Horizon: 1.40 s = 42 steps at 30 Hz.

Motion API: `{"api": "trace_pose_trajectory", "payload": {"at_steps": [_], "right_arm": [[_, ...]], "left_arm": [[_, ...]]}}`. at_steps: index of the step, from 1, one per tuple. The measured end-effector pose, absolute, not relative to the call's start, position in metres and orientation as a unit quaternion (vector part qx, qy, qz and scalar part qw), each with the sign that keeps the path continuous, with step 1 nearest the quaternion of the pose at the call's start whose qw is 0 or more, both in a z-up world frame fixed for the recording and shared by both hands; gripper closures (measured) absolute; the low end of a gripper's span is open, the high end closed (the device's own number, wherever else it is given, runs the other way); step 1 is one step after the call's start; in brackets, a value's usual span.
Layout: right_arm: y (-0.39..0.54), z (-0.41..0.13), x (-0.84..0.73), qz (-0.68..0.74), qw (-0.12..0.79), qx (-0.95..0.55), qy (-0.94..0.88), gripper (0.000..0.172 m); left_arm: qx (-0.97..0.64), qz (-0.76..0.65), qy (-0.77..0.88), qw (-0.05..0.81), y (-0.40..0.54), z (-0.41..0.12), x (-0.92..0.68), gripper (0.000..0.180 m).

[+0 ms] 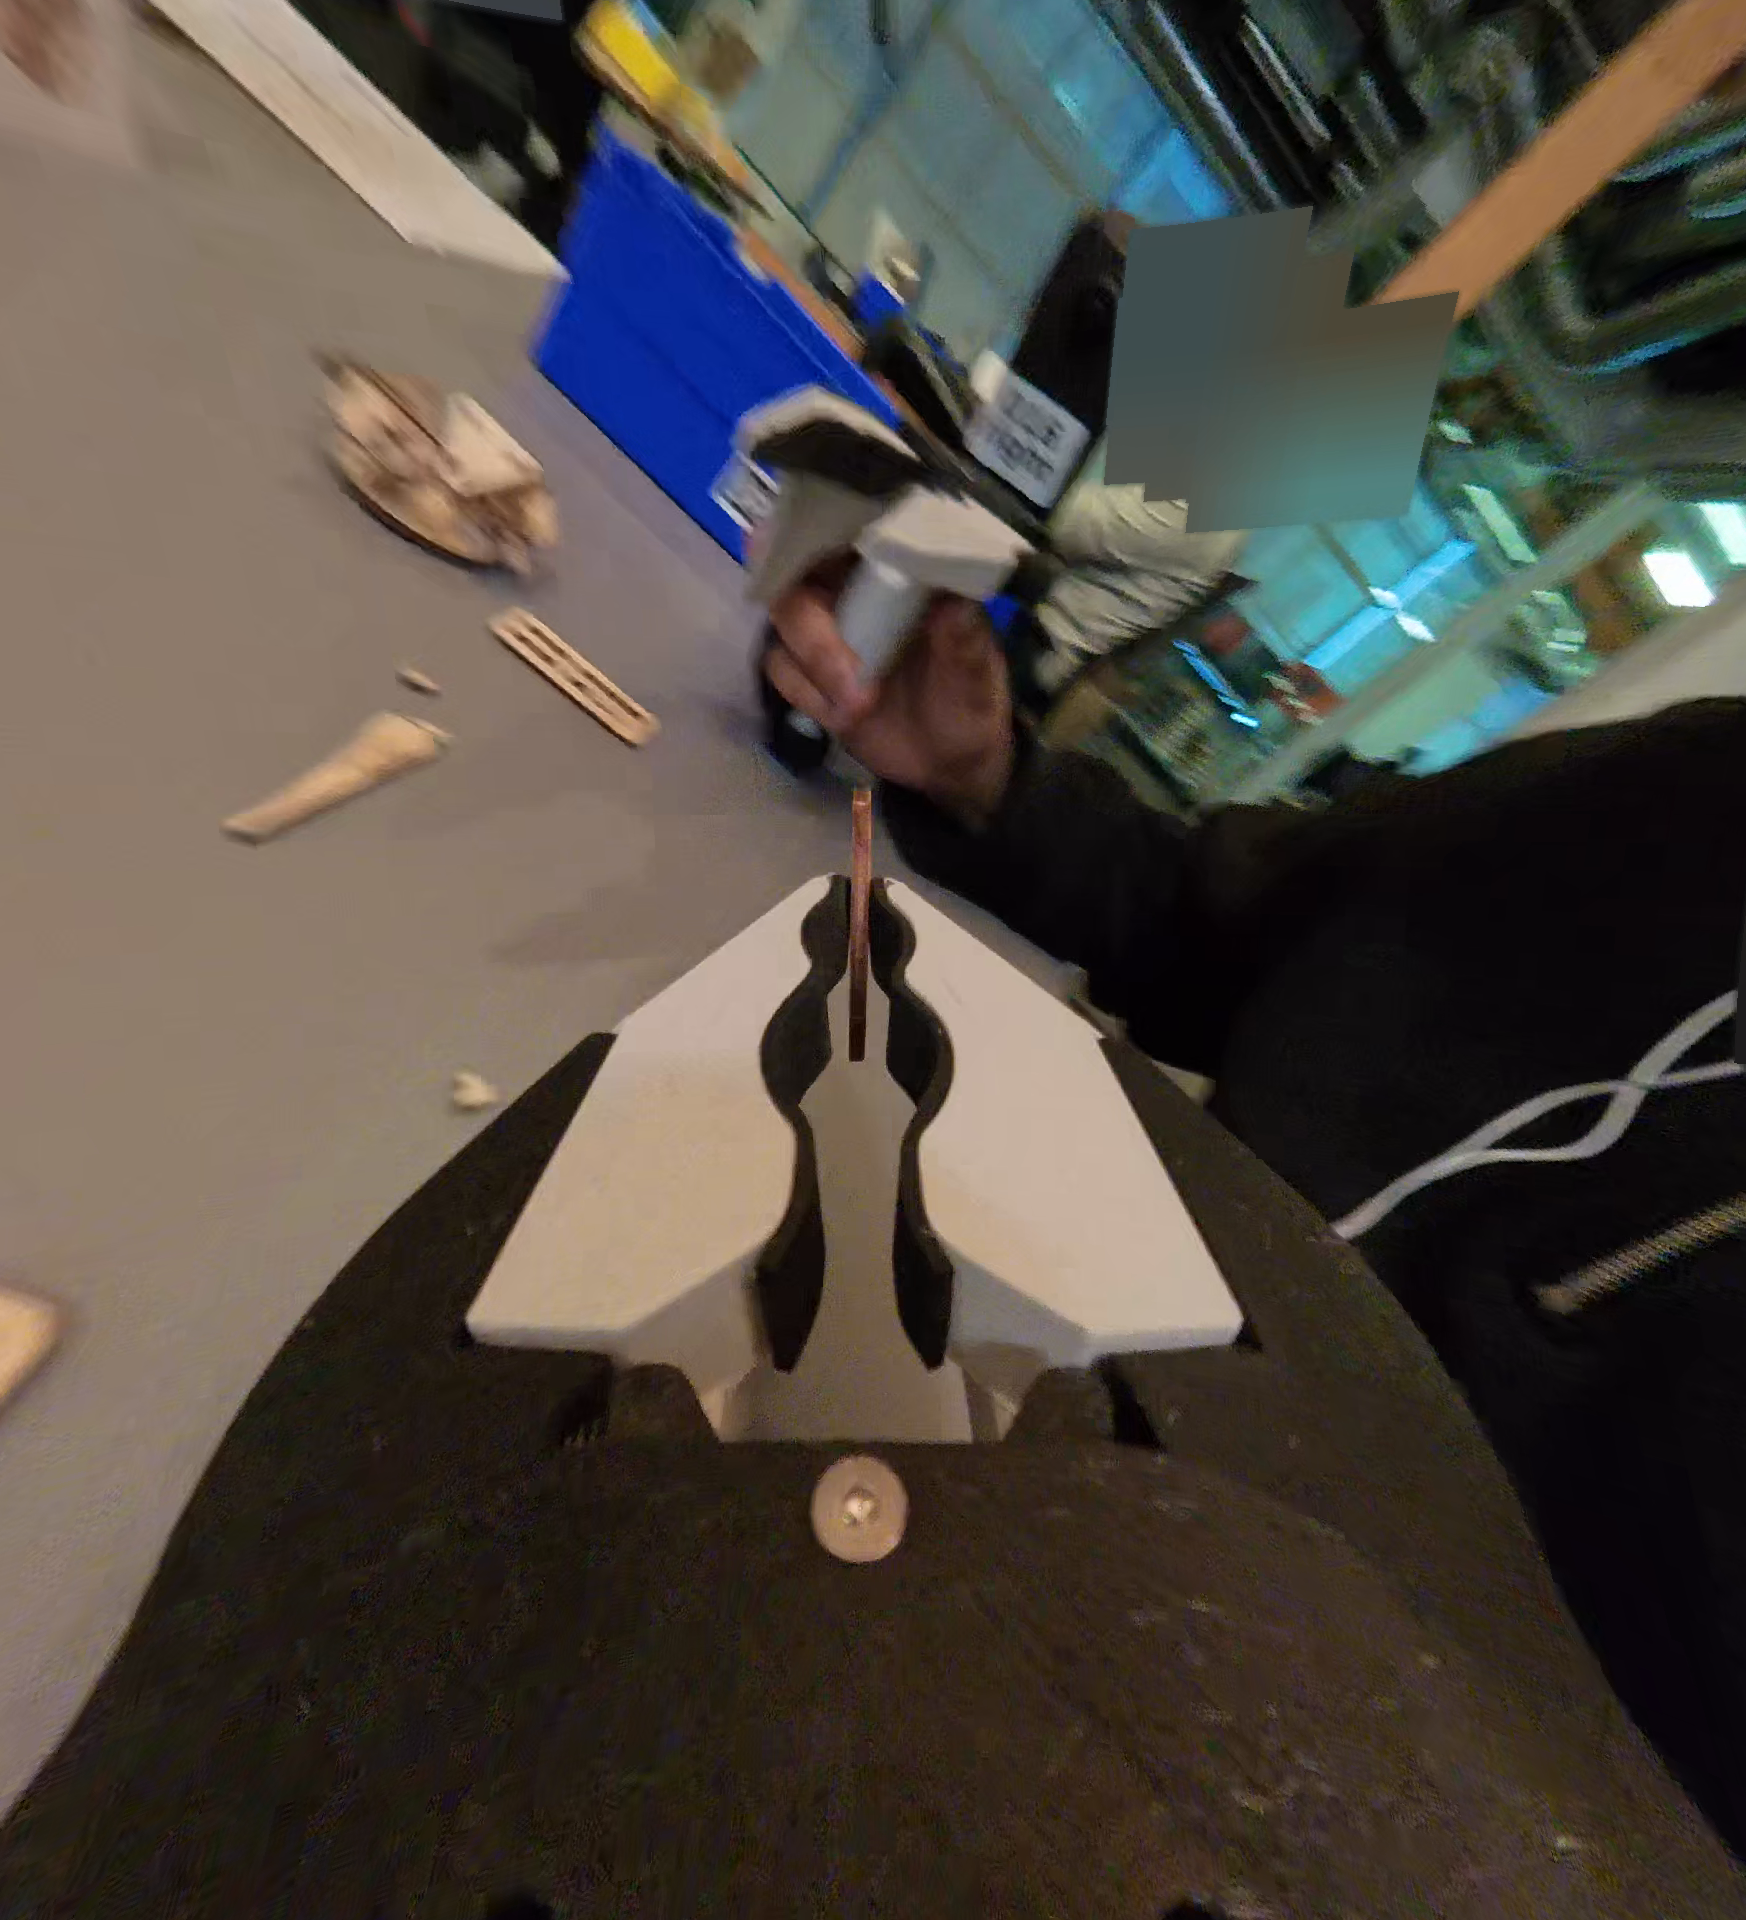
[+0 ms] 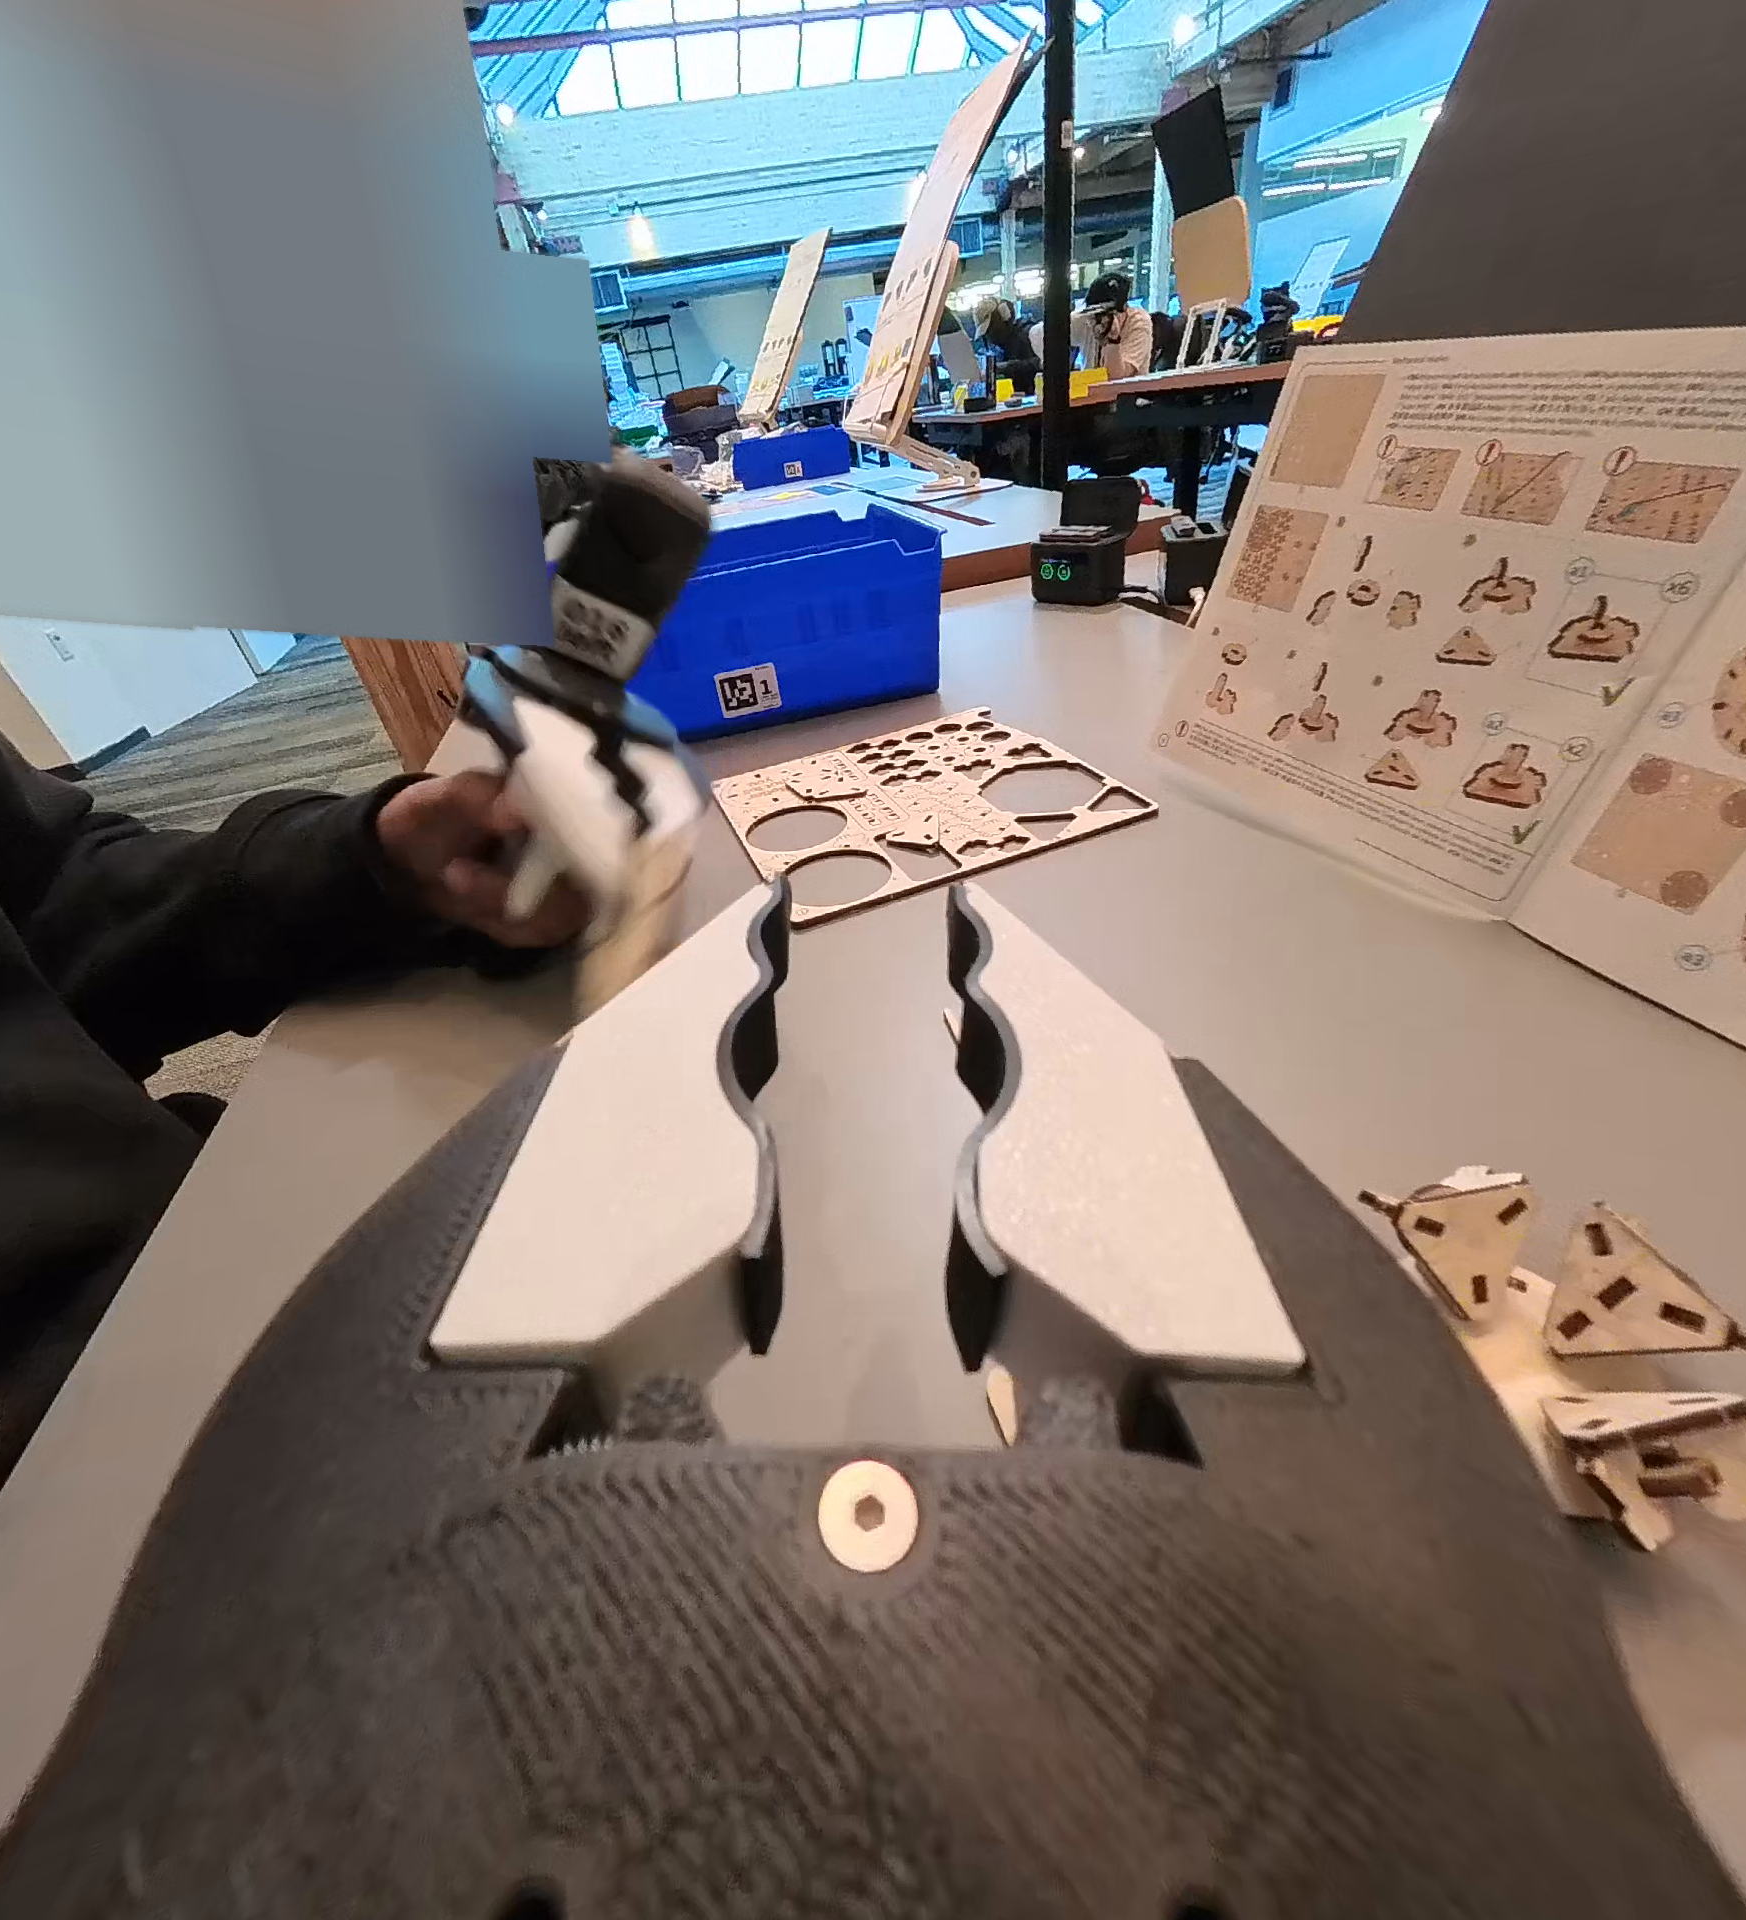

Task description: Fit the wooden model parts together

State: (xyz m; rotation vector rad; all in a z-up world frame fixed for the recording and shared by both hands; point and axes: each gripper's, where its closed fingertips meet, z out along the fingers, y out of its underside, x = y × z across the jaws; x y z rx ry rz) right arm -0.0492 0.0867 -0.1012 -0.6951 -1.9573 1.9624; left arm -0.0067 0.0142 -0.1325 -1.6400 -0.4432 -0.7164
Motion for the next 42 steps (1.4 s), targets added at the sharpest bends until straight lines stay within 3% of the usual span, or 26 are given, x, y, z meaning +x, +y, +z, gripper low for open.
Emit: {"api": "trace_pose_trajectory", "payload": {"at_steps": [2, 6, 9, 16, 19, 23, 31, 42], "right_arm": [[0.087, -0.102, -0.049, 0.678, 0.142, -0.241, -0.679, 0.143], [0.086, -0.104, -0.05, 0.671, 0.146, -0.241, -0.685, 0.143], [0.086, -0.105, -0.05, 0.67, 0.147, -0.241, -0.687, 0.143], [0.109, -0.082, -0.056, 0.708, 0.162, -0.262, -0.636, 0.143], [0.133, -0.067, -0.063, 0.714, 0.212, -0.282, -0.605, 0.144], [0.151, -0.06, -0.068, 0.694, 0.269, -0.297, -0.597, 0.145], [0.133, -0.073, -0.067, 0.687, 0.236, -0.293, -0.621, 0.145], [0.126, -0.079, -0.066, 0.691, 0.209, -0.297, -0.625, 0.145]], "left_arm": [[-0.719, -0.365, -0.19, 0.56, 0.023, -0.144, 0.011, 0.18], [-0.756, -0.334, -0.208, 0.523, 0.029, -0.162, 0.012, 0.18], [-0.742, -0.326, -0.236, 0.536, 0.028, -0.161, 0.001, 0.153], [-0.732, -0.193, -0.255, 0.601, 0.007, -0.146, -0.042, 0.146], [-0.713, -0.149, -0.273, 0.628, -0.006, -0.137, -0.06, 0.146], [-0.744, -0.096, -0.276, 0.601, -0.007, -0.147, -0.065, 0.154], [-0.826, -0.028, -0.263, 0.497, -0.001, -0.18, -0.06, 0.168], [-0.893, 0.022, -0.217, 0.393, -0.008, -0.21, -0.047, 0.171]]}}
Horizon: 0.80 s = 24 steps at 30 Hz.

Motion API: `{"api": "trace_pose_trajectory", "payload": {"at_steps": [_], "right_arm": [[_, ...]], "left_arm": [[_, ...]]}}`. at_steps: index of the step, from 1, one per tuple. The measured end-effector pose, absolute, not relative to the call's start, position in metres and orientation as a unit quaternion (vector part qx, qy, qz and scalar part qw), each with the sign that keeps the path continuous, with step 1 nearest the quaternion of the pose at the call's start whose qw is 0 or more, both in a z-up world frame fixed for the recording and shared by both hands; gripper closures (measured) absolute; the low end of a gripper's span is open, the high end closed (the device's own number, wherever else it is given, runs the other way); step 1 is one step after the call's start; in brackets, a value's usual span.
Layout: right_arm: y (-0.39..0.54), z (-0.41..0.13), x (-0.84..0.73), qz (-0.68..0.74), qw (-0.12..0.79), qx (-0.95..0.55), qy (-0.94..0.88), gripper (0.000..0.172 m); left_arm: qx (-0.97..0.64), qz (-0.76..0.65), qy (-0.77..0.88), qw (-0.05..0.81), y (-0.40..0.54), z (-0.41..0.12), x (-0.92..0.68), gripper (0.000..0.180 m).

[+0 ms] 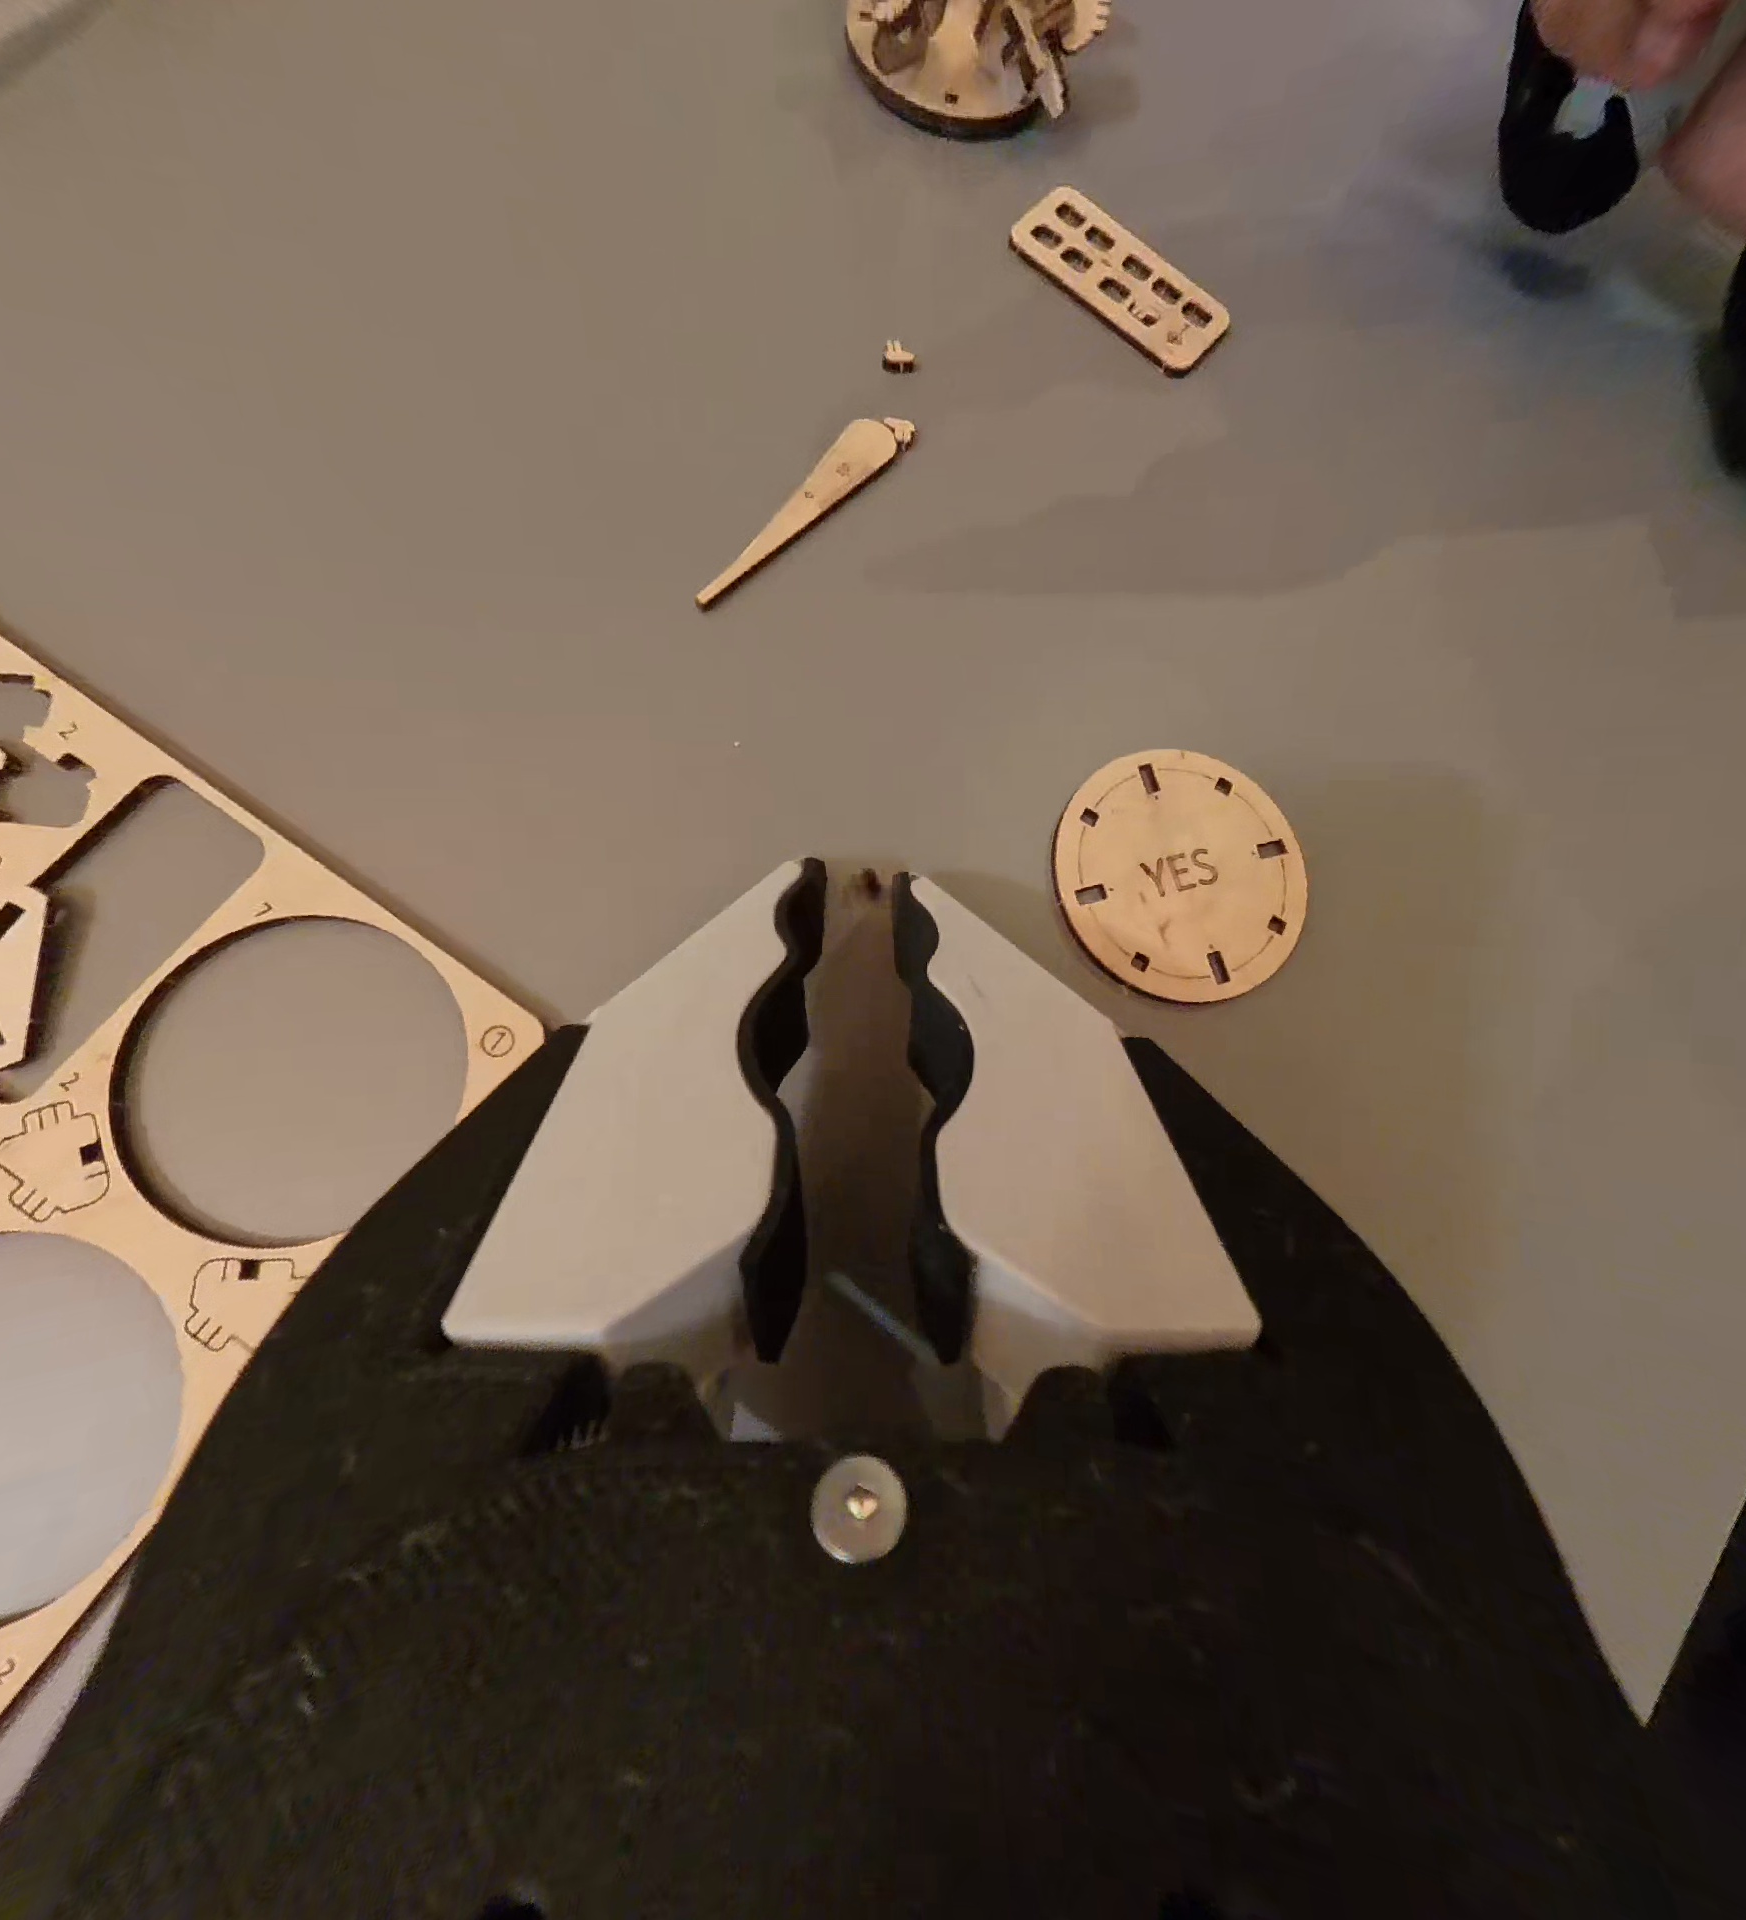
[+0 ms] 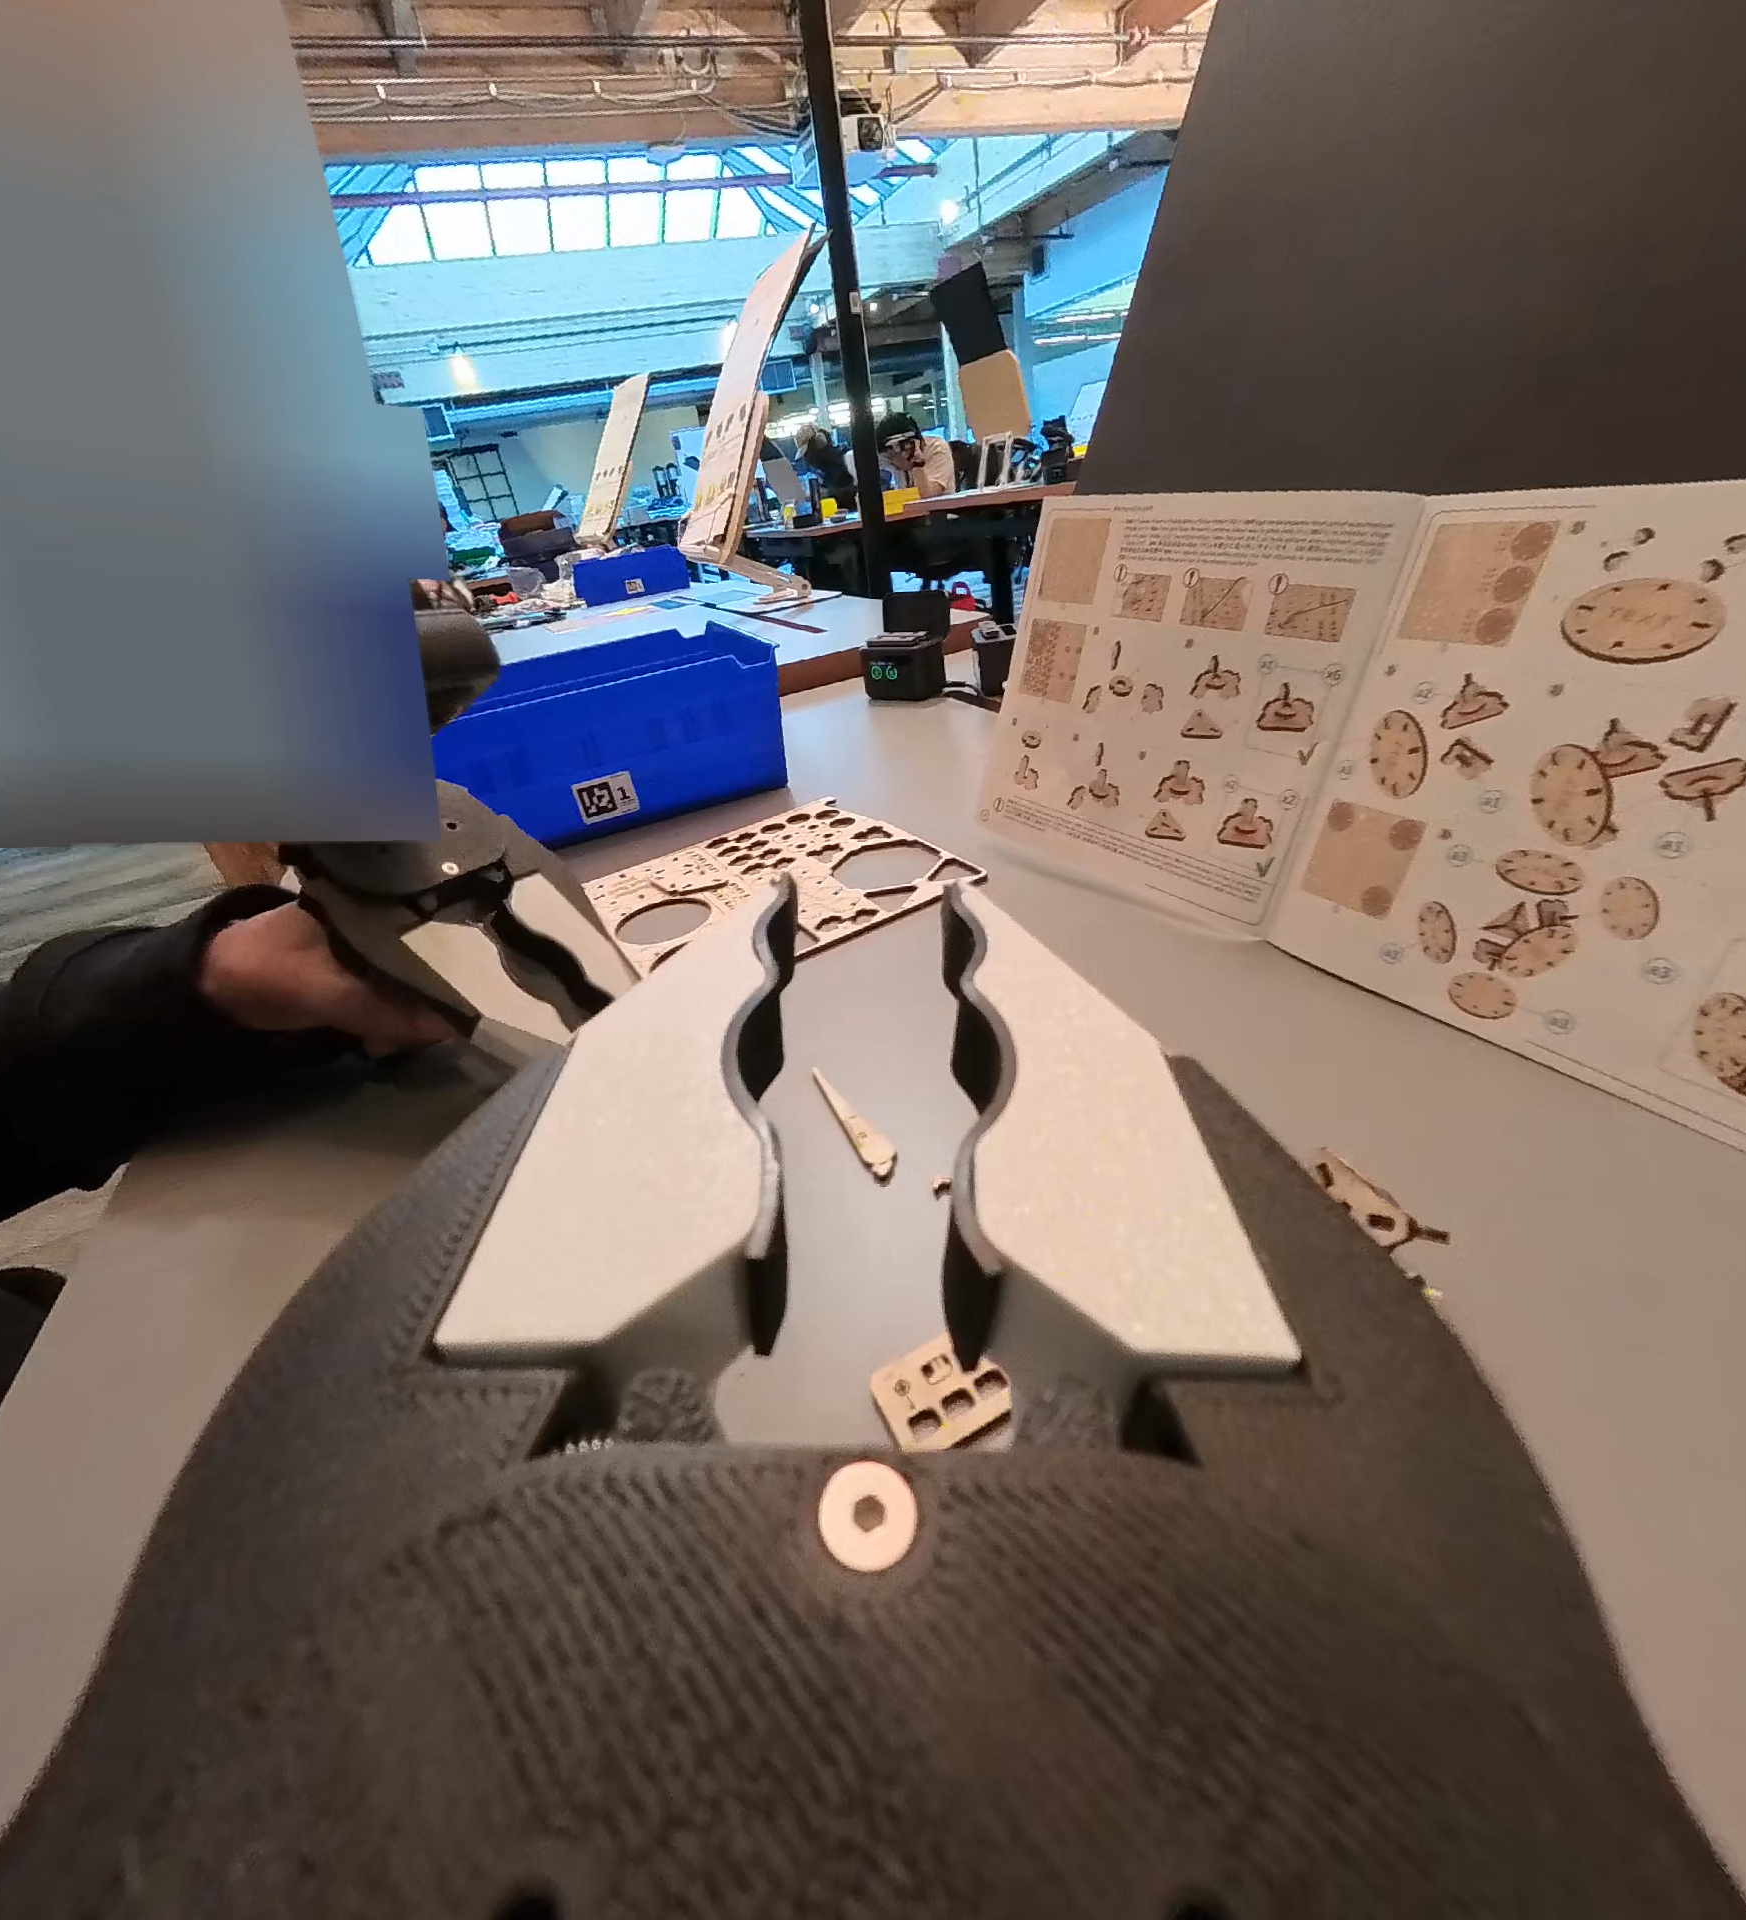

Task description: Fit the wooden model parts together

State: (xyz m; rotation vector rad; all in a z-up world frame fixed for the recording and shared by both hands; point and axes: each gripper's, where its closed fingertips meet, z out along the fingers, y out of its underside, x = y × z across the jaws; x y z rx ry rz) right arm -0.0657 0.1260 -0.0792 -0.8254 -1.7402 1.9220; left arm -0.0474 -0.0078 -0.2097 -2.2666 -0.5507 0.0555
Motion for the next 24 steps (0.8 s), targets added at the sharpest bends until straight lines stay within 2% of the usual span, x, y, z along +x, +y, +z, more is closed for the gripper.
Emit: {"api": "trace_pose_trajectory", "payload": {"at_steps": [3, 7, 14, 24], "right_arm": [[0.126, -0.081, -0.066, 0.693, 0.202, -0.3, -0.624, 0.145], [0.123, -0.085, -0.067, 0.692, 0.188, -0.303, -0.627, 0.145], [0.096, -0.107, -0.06, 0.647, 0.184, -0.271, -0.688, 0.144], [0.071, -0.119, -0.048, 0.624, 0.172, -0.238, -0.724, 0.146]], "left_arm": [[-0.892, 0.007, -0.213, 0.398, -0.007, -0.209, -0.045, 0.18], [-0.886, -0.016, -0.217, 0.409, -0.006, -0.206, -0.043, 0.18], [-0.843, -0.077, -0.23, 0.48, -0.003, -0.185, -0.044, 0.18], [-0.855, -0.066, -0.21, 0.47, 0.018, -0.188, -0.041, 0.176]]}}
